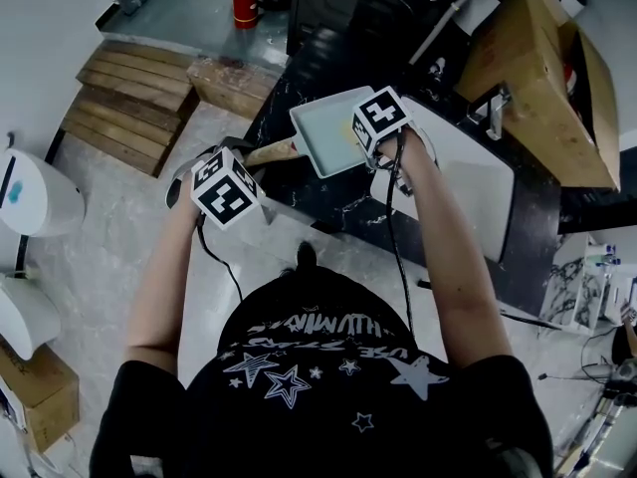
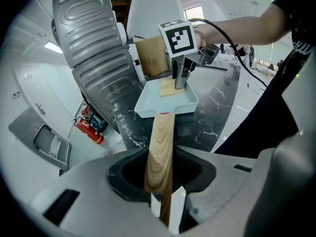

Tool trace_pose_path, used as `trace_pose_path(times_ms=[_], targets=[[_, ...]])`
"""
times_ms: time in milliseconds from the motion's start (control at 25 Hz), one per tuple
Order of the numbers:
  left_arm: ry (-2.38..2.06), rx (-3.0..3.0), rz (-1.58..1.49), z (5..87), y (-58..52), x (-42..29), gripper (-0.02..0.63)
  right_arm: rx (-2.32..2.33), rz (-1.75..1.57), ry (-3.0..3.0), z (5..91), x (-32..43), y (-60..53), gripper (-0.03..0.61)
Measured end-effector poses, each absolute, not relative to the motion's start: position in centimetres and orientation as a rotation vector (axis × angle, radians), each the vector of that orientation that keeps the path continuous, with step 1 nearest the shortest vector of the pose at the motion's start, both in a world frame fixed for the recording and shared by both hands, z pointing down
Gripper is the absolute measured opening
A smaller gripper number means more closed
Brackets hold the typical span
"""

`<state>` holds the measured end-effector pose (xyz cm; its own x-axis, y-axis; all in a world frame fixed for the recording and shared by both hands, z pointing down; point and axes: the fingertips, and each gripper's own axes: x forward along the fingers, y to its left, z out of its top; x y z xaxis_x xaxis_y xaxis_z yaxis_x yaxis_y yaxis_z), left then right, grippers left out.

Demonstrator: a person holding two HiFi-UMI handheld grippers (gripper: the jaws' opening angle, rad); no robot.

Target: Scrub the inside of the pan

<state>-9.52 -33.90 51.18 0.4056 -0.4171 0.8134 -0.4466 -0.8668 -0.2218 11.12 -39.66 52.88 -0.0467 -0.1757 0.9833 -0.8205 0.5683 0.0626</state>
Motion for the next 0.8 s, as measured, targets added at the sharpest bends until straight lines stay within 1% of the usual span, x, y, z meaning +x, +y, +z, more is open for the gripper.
trace_pose_path(times_ms=[400, 560, 800], targets=[[-0.786, 2.608, 1.501, 51.3, -33.8, -9.5, 0.138, 0.669, 0.852, -1.724, 53.2, 3.1, -35.9, 0.089], [-0.799, 2.607, 1.508, 51.2, -33.8, -9.5, 0.137, 0.688, 0.933, -1.747, 53.1, 2.2, -35.7, 0.092], [-0.819, 2.615, 1.498, 51.2, -33.9, -9.5, 0.137, 0.724, 0.942, -1.777, 52.9, 2.2, -35.9, 0.091]])
